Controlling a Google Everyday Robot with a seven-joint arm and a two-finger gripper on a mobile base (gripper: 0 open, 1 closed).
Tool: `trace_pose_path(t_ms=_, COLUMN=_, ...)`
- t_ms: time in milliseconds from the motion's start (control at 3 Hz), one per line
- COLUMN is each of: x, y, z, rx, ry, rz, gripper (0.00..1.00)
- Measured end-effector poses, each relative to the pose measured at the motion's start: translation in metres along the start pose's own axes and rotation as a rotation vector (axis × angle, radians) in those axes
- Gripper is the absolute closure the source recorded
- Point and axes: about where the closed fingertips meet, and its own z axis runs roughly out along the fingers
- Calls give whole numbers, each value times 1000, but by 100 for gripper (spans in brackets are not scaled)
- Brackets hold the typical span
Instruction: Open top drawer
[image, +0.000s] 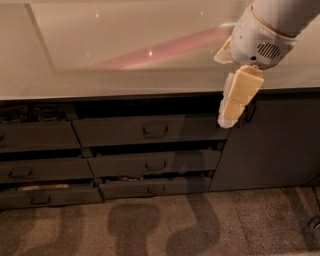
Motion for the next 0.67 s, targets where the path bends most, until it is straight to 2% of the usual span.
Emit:
trace_pose_path(t_ms=333, x=0, y=0, z=0, rx=0, ry=0, rz=0, gripper=0)
trace_pose_path(t_ms=667, x=-5, y=0, z=15, rx=-5, ry=6, rz=-19, gripper=0)
